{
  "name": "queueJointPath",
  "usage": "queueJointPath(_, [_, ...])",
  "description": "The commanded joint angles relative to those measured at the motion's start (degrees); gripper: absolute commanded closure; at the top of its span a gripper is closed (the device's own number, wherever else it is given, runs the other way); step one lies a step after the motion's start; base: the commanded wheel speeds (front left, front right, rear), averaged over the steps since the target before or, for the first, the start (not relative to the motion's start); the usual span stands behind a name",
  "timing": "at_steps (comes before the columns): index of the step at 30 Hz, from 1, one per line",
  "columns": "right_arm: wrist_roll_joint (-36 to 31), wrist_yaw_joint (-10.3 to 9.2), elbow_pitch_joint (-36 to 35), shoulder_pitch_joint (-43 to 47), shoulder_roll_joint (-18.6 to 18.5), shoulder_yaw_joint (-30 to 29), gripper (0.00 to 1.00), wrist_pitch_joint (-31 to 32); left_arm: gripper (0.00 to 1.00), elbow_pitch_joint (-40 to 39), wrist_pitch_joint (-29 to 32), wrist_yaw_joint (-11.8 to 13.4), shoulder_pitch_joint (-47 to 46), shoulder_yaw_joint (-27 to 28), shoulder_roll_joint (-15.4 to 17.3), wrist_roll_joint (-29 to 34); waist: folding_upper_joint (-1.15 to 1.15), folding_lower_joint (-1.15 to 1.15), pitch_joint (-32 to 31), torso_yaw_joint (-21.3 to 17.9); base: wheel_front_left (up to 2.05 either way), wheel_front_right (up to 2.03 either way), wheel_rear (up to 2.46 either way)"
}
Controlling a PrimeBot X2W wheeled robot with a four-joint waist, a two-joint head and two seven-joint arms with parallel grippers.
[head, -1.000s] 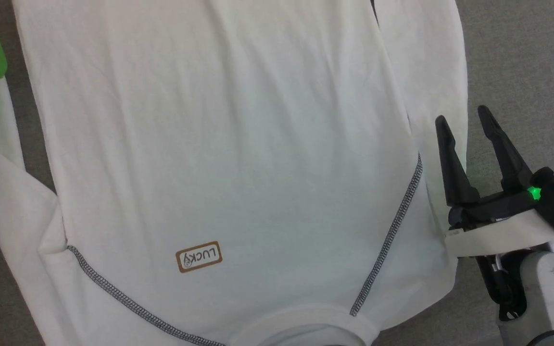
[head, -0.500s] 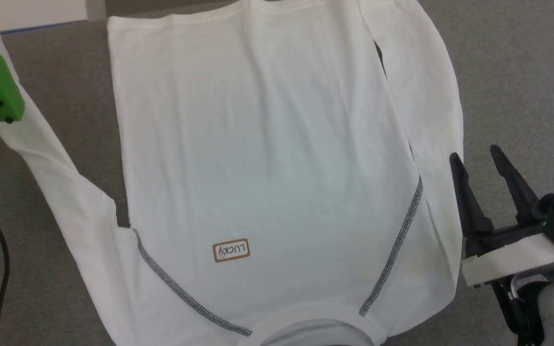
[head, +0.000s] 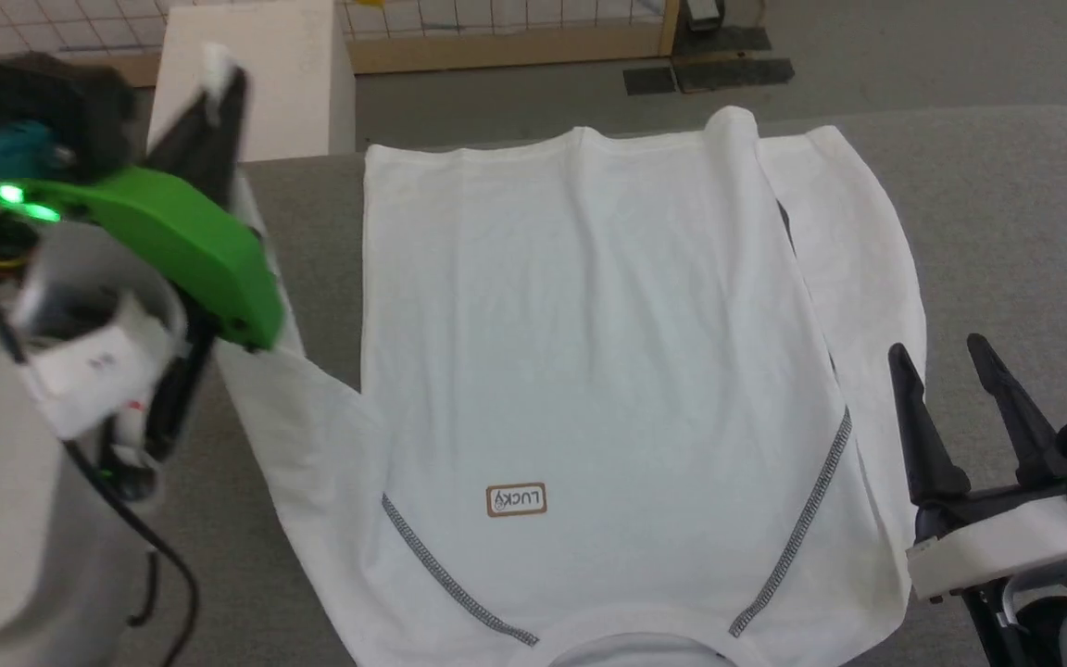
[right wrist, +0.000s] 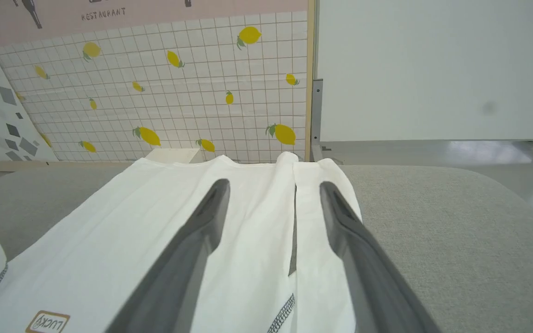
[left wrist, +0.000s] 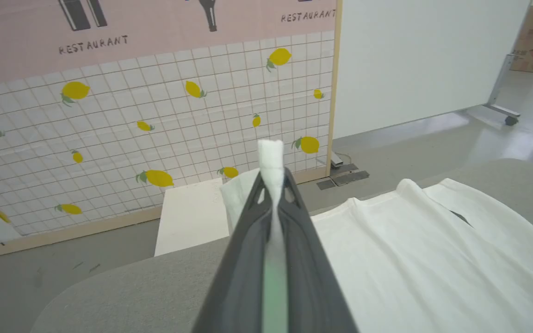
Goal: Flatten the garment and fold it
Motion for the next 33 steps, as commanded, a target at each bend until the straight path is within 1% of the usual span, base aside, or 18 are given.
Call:
queueJointPath(1, [-0.29, -0.09, -0.58, 0.80, 0.40, -0.12, 0.00, 0.21, 0.98, -1.28, 0.24, -0.35, 1.65, -2.05, -1.62, 0.23, 0.00, 0.00, -2.17, 2.19, 0.00, 0.00, 0.00])
queueJointPath(2, [-0.30, -0.09, -0.77, 0.95, 0.43, -0.17, 0.00, 0.33, 1.00, -2.04, 0.26, -0.58, 2.17, -3.73, -2.69, 0.33, 0.00, 0.00, -2.25, 2.27, 0.00, 0.00, 0.00])
queueJointPath(4, [-0.30, -0.09, -1.12, 1.29, 0.47, -0.25, 0.00, 0.54, 1.00, -2.88, 0.00, -0.97, 3.32, -7.52, -5.48, 0.40, 0.00, 0.00, -2.32, 2.40, 0.00, 0.00, 0.00])
queueJointPath(5, [-0.26, -0.09, -1.39, 1.58, 0.49, -0.32, 0.00, 0.71, 1.00, -2.22, -0.91, -1.29, 4.34, -11.15, -8.77, 0.21, 0.00, 0.00, -2.27, 2.49, 0.00, 0.00, 0.00])
queueJointPath(8, [-0.16, -0.09, -1.58, 1.74, 0.58, -0.11, 0.00, 0.89, 1.00, 1.99, -3.37, -2.08, 5.71, -16.19, -13.88, -0.19, 0.00, 0.00, -2.03, 2.21, 0.00, 0.00, 0.00])
queueJointPath(11, [0.10, -0.09, -1.64, 1.45, 0.55, 0.53, 0.00, 0.99, 1.00, 8.72, -5.53, -3.90, 6.86, -21.34, -18.21, -0.43, 0.00, 0.00, -1.47, 1.39, 0.00, 0.00, 0.00])
queueJointPath(13, [0.27, -0.09, -1.54, 1.21, 0.44, 0.76, 0.00, 1.02, 1.00, 14.26, -6.41, -5.14, 7.21, -24.38, -19.99, -0.07, 0.00, 0.00, -1.12, 0.75, 0.00, 0.00, 0.00])
queueJointPath(17, [0.65, -0.09, -1.12, 0.79, 0.34, 1.13, 0.00, 0.88, 1.00, 24.87, -8.13, -7.28, 7.54, -29.61, -22.43, 0.11, 0.00, 0.00, -0.29, -0.68, 0.00, 0.00, 0.00])
queueJointPath(21, [0.89, -0.09, -0.42, 0.67, 0.40, 1.47, 0.00, 0.76, 1.00, 32.49, -9.28, -8.68, 7.44, -34.27, -23.58, -0.22, 0.00, 0.00, 0.34, -1.87, 0.00, 0.00, 0.00])
queueJointPath(24, [1.09, -0.09, 0.01, 0.71, 0.24, 1.44, 0.00, 0.68, 1.00, 36.13, -9.57, -9.50, 7.28, -37.23, -23.89, -1.38, 0.00, 0.00, 0.67, -2.22, 0.00, 0.00, 0.00])
queueJointPath(25, [1.15, -0.09, 0.16, 0.68, 0.21, 1.53, 0.00, 0.69, 0.54, 37.04, -9.30, -9.91, 7.40, -38.24, -23.95, -2.52, 0.00, 0.00, 0.75, -2.30, 0.00, 0.00, 0.00])
queueJointPath(26, [1.23, -0.09, 0.27, 0.65, 0.19, 1.63, 0.00, 0.71, 0.00, 37.35, -8.95, -10.16, 7.56, -38.97, -23.97, -3.90, 0.00, 0.00, 0.77, -2.36, 0.00, 0.00, 0.00])
queueJointPath(28, [1.40, -0.09, 0.51, 0.61, 0.11, 1.83, 0.00, 0.76, 0.00, 37.40, -7.94, -10.62, 7.43, -40.60, -23.99, -6.71, 0.00, 0.00, 0.71, -2.35, 0.00, 0.00, 0.00])
queueJointPath(30, [1.53, -0.09, 0.76, 0.64, -0.13, 1.79, 0.00, 0.98, 0.00, 36.49, -8.05, -10.77, 6.99, -40.86, -24.00, -9.51, 0.00, 0.00, 0.63, -2.01, 0.00, 0.00, 0.00])
queueJointPath(33, [1.60, -0.09, 1.26, 0.62, -0.83, 1.33, 0.00, 1.63, 0.00, 33.78, -11.03, -10.21, 6.19, -38.52, -24.01, -13.30, 0.00, 0.00, 0.41, -1.21, 0.00, 0.00, 0.00])
